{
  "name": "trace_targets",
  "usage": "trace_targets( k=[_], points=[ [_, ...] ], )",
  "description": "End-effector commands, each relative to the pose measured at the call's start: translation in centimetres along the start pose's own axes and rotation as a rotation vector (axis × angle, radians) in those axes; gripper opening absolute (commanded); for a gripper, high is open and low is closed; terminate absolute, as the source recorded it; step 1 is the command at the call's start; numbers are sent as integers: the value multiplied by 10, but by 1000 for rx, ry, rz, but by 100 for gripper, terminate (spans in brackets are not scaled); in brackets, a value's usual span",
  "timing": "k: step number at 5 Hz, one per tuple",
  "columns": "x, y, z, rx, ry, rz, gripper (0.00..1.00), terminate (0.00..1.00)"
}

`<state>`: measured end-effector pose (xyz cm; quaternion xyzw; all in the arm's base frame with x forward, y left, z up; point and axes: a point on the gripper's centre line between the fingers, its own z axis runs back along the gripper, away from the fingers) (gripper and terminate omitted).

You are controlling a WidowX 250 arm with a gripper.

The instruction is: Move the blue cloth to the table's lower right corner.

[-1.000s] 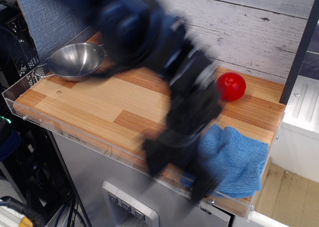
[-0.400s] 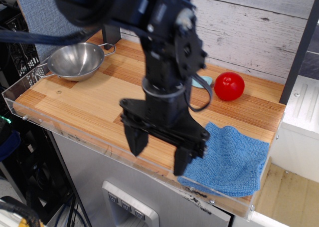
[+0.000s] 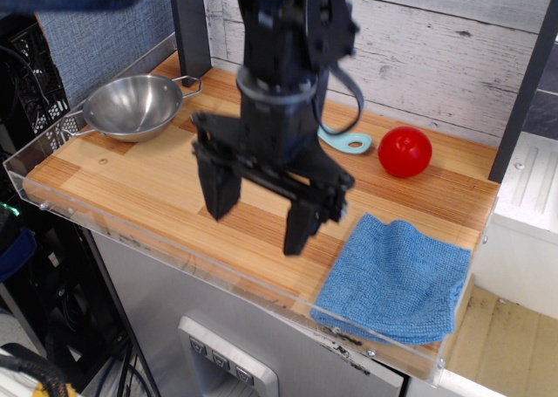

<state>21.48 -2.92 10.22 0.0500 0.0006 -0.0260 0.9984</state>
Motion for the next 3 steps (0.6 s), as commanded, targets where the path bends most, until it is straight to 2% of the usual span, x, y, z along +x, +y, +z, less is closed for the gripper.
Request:
trace_targets(
  k=[1,2,3],
  points=[
    [1,39,14,11,-32,51,100,0],
    [1,39,14,11,-32,51,100,0],
    [1,39,14,11,-32,51,100,100]
  ],
)
